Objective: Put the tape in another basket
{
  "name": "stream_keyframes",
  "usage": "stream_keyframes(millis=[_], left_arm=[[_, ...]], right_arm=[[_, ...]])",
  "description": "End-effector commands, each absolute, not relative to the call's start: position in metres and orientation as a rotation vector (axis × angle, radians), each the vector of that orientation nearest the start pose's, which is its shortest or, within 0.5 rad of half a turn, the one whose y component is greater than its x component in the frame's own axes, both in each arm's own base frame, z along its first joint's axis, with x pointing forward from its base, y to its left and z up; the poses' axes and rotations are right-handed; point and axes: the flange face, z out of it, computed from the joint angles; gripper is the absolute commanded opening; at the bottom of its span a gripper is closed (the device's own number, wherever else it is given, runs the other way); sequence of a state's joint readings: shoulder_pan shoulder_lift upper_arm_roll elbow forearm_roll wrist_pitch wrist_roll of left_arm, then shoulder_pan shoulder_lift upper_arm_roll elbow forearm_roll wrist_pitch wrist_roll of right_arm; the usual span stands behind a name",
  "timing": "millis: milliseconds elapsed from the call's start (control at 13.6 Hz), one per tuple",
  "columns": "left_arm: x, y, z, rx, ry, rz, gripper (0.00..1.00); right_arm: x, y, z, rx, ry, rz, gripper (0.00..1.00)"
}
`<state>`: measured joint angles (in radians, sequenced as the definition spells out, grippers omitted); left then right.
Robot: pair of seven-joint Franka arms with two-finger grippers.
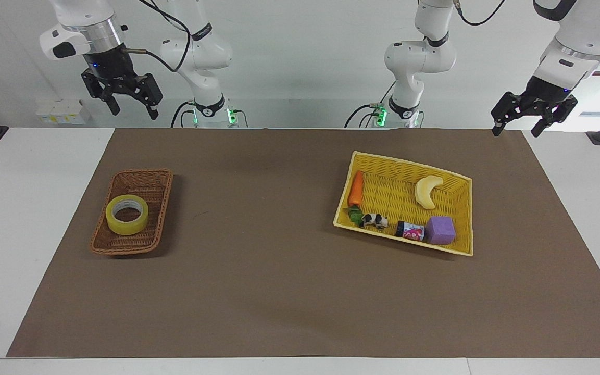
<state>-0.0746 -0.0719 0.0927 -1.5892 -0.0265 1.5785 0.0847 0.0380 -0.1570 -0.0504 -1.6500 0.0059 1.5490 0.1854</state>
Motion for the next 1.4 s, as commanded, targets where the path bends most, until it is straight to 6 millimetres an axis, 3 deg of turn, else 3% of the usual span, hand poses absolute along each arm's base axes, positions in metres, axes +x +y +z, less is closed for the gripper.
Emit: stream_keyframes(millis=[0, 1322], left_arm=[[0.5332, 0.0088, 0.6603, -3.154, 0.11, -0.088, 1.0], [0.5332, 0.0088, 0.6603, -3.154, 0.11, -0.088, 1.0]], right_arm=[[0.4952, -0.0084, 0.6655, -3.089, 0.272, -0.055, 1.0], [0.4982, -0.0149, 0.6638, -3.097, 0.255, -0.071, 1.0]])
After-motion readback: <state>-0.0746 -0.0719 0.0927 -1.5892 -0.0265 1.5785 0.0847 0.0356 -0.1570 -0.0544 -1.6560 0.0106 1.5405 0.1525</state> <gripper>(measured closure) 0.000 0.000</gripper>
